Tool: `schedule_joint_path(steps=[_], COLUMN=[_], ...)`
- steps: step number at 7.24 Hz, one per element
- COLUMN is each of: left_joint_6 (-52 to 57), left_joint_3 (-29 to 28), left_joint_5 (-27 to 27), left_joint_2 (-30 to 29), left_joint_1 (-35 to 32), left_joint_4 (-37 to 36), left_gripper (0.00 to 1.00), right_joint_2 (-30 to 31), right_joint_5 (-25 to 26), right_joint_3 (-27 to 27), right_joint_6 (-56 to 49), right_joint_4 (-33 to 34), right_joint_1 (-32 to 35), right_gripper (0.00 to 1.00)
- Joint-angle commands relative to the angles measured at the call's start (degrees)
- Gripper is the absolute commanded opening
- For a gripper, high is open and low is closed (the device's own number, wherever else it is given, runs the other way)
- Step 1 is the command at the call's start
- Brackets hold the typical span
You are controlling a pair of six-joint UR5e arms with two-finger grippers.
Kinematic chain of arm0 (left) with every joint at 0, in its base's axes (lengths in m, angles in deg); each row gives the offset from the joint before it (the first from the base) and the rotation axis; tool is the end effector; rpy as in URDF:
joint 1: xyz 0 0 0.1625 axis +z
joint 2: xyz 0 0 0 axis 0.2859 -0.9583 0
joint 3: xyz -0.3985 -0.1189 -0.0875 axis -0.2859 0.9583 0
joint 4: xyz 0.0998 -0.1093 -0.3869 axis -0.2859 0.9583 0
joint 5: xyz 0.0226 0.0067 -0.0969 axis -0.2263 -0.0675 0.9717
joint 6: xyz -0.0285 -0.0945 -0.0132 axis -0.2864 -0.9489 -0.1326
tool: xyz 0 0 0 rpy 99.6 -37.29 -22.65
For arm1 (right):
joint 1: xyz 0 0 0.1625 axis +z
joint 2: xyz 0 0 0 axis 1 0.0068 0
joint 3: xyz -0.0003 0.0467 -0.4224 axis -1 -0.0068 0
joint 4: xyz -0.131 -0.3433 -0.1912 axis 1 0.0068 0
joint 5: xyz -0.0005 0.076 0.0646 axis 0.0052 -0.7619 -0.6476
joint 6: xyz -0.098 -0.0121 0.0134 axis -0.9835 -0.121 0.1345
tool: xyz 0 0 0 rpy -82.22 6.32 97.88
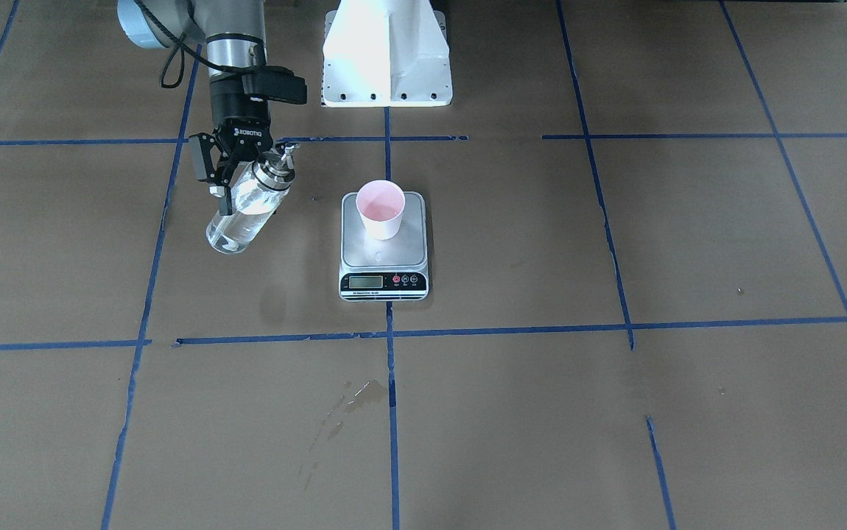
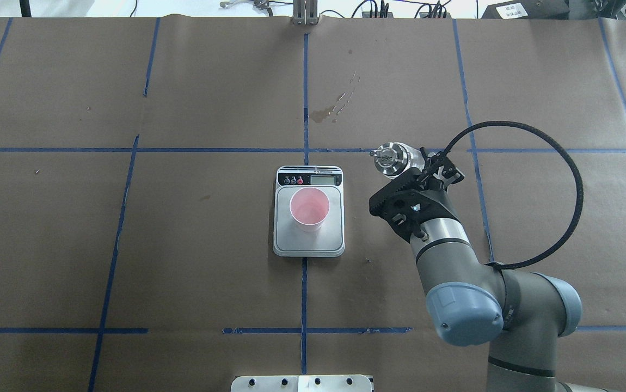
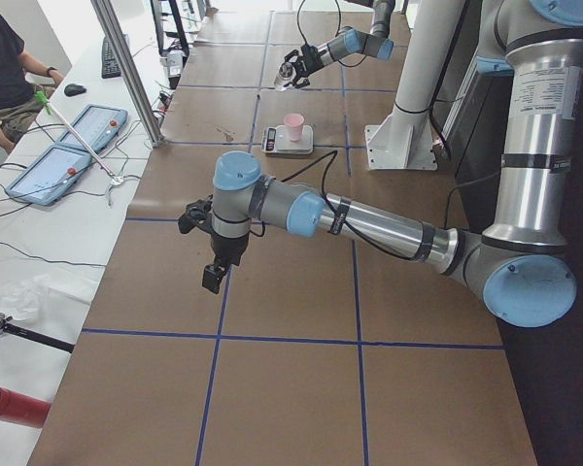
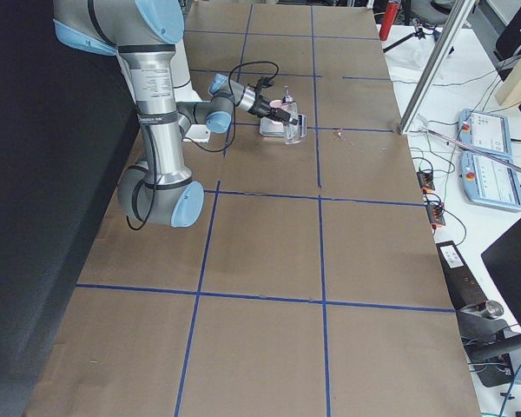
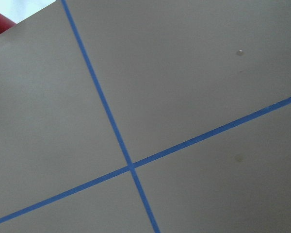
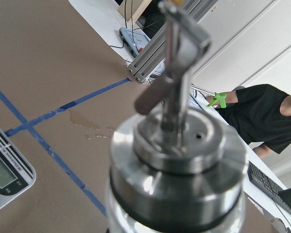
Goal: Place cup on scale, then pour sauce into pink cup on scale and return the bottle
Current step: 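Carry the glass bottle with the right gripper toward the pink cup, then tilt the glass bottle spout down over the pink cup with the right gripper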
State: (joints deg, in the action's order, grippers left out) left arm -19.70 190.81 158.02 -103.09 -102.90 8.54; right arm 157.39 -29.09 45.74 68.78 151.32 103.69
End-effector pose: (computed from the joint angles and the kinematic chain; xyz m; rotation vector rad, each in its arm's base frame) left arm -0.0447 -0.5138 0.5357 0.3338 0.5788 0.2702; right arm -0.4637 -0.3332 0.2740 1.2048 -0.2041 -0.3241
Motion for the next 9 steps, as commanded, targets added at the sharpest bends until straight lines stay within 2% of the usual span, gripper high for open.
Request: schedule_joint_path(steps=[1,2,3,5,8,9], left_joint_6=[3.5,3.4,3.4,3.5,3.4,3.4], left_joint_3=[-2.6,-4.9,-5.4,-5.9,-6.2,-6.7], left_joint_5=[0.9,1.0,1.0,1.0,1.4,3.0], left_joint_2=[0.9,0.9,0.9,1.0,1.0,1.0], left_joint_1=[-2.7,-3.0,-3.2,-3.2,-3.3,-3.3], left_joint_4=[3.8,6.1,6.6,6.7,6.7,6.7], left_gripper=[1.0,1.0,1.0,1.0,1.0,1.0], right_joint_2=[-3.9,-7.2,-7.8,-8.6,-12.2,-12.8], right_joint_5=[2.9,3.7,4.7,5.5,8.1,9.0], right_joint_3=[-1.4,-1.5,-1.5,-2.0,-3.4,-4.5], right_joint_6=[-1.2,-4.2,-6.2,-15.0,-19.9,-20.2], right_joint_4=[9.1,17.0,21.6,26.3,34.9,35.7], right_joint_1=[-2.2,-2.9,-2.9,-2.8,-2.7,-2.7], right_gripper=[0.0,0.0,0.0,0.0,0.0,0.0])
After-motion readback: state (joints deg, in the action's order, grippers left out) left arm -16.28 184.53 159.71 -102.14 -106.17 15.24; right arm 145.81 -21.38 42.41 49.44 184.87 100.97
